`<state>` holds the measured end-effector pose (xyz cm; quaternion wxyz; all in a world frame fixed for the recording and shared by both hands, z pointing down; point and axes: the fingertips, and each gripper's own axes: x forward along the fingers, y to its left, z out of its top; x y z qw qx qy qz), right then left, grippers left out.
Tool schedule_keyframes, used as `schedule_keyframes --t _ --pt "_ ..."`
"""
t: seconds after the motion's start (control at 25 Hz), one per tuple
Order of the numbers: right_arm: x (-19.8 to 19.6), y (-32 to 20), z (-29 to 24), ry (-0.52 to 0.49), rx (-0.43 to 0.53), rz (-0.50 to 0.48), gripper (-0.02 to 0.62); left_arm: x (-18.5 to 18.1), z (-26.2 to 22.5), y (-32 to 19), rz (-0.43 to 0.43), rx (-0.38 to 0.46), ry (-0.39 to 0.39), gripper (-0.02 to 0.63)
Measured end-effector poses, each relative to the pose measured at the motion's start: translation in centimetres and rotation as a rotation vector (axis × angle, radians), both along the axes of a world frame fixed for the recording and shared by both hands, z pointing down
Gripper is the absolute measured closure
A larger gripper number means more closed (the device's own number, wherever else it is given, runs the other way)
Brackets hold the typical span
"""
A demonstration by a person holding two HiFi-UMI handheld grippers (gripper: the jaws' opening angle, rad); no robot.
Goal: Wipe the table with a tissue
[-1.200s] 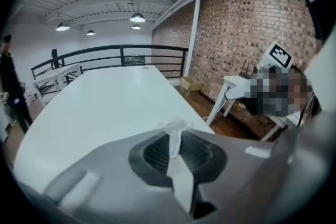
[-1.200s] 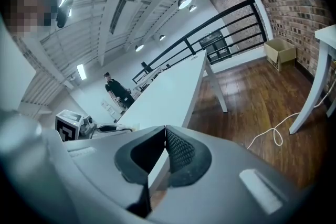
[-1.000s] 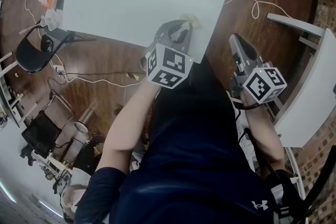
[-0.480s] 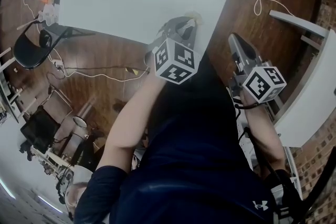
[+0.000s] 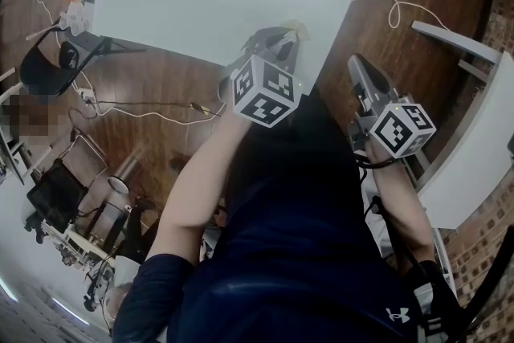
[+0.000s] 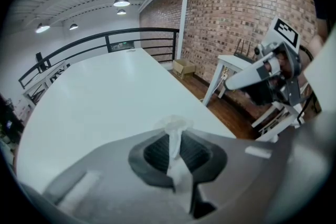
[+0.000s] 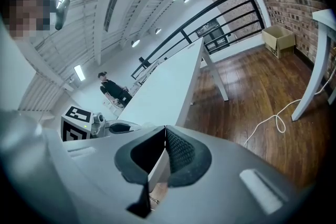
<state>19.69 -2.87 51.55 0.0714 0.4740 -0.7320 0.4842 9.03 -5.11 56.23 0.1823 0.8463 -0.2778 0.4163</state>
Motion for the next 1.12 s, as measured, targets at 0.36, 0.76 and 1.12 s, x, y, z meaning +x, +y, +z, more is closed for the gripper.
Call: schedule_keyframes --t 0.36,0.76,1.12 --pt "-1.5 -0.3 -0.5 -0.004 0.014 -0.033 0.584 -2.1 0.0 0.5 -0.026 -0.006 -0.010 0.586" --pt "-3.1 -0.7 -0.4 -0.008 0.033 -0.066 0.584 -5.3 0.5 0.9 -0.088 -0.022 -0.020 0.586" --pt "-3.5 -0.8 -0.7 0.010 0.027 -0.068 0.584 -7.9 0.3 1.8 -0.132 -0.023 -0.028 0.586"
